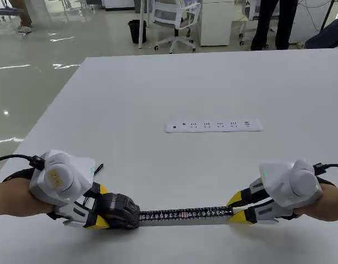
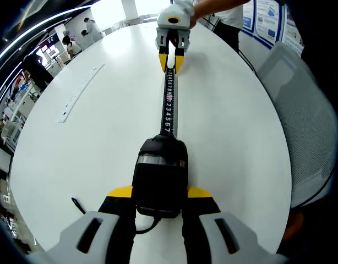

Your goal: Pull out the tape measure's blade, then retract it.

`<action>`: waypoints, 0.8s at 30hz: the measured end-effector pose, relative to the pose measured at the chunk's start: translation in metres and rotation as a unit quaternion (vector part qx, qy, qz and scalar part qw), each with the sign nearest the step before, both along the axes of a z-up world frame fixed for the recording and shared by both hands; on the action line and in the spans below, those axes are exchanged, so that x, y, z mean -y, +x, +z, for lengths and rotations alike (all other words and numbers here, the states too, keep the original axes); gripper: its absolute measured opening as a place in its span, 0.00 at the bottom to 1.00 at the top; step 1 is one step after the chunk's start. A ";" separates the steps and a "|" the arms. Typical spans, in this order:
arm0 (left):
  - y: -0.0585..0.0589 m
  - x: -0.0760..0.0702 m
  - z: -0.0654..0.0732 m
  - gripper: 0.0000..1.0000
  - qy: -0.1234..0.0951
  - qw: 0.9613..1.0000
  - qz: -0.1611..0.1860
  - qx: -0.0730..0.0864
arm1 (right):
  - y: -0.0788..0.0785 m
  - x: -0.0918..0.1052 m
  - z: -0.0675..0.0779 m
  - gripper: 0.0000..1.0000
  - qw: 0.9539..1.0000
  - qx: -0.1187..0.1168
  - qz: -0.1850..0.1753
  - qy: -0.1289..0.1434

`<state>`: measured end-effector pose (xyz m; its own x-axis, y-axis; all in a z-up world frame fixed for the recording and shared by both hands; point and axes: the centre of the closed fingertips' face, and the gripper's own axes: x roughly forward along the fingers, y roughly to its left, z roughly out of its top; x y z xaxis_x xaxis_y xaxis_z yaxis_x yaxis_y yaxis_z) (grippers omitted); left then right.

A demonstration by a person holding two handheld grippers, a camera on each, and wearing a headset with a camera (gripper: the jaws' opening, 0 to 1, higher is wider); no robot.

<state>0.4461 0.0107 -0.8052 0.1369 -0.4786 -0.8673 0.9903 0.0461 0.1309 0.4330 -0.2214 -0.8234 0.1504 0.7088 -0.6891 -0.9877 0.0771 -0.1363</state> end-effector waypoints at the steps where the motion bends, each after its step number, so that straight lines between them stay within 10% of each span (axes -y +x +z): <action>1: 0.000 0.000 0.000 0.27 0.000 1.000 0.000 0.000 | 0.000 0.000 0.000 0.12 1.000 0.000 0.000 0.000; 24: 0.000 0.000 0.000 0.27 0.002 1.000 -0.001 0.000 | -0.001 0.010 -0.002 0.12 1.000 0.000 -0.005 -0.003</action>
<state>0.4461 0.0108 -0.8057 0.1358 -0.4757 -0.8691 0.9904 0.0430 0.1312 0.4320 -0.2315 -0.8255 0.1573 0.7029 -0.6937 -0.9868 0.0854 -0.1373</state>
